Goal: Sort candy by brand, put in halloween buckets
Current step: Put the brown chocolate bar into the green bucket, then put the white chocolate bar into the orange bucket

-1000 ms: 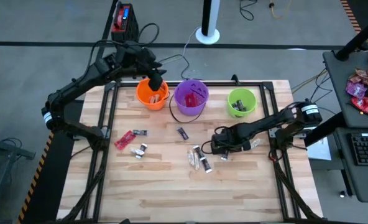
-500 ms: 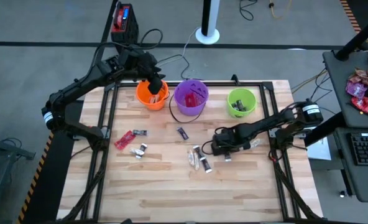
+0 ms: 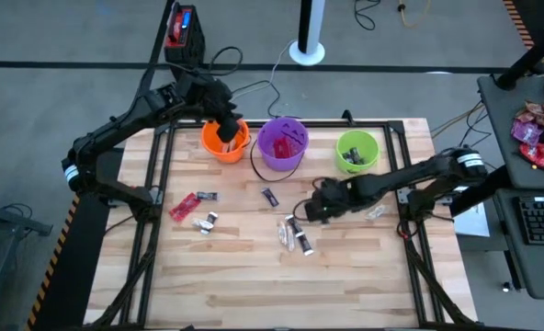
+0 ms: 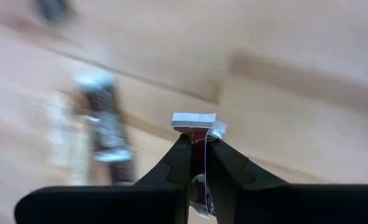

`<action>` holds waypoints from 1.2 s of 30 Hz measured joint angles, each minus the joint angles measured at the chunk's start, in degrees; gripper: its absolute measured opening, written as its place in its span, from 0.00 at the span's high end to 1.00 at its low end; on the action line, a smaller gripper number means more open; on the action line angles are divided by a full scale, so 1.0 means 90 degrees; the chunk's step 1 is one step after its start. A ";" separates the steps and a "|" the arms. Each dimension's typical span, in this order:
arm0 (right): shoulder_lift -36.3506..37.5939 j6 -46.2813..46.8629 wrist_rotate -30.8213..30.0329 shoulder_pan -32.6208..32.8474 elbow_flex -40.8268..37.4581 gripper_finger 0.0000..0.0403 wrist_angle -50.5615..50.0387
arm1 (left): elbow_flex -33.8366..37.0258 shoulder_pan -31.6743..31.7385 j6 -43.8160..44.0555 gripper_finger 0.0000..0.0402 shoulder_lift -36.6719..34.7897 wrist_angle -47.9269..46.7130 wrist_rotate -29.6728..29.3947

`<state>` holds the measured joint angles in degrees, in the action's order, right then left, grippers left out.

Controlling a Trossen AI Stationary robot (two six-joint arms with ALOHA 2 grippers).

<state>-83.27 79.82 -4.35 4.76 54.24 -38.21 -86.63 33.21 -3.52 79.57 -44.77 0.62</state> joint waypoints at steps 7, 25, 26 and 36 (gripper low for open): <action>0.0560 -0.1160 -0.1200 -0.0802 0.1584 0.93 -0.0995 | 0.0011 -0.0120 -0.0128 0.62 0.0000 -0.0191 0.0488; -0.0475 -0.4772 -0.1695 -0.4034 0.3999 0.85 -0.5407 | 0.0012 -0.1758 0.2413 0.62 -0.0039 -0.1429 0.1364; -0.0504 -0.4909 -0.1688 -0.4137 0.3941 0.83 -0.5409 | 0.0012 -0.1922 0.2752 0.62 -0.0036 -0.1491 0.1310; -0.0273 -0.6195 -0.1488 -0.4498 0.3555 0.67 -0.4740 | 0.0067 -0.3681 0.5256 0.62 0.0338 -0.1698 -0.0232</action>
<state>-85.73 24.07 -17.74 -35.73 86.24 -80.87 -86.03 0.08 43.78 82.62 -60.05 -1.46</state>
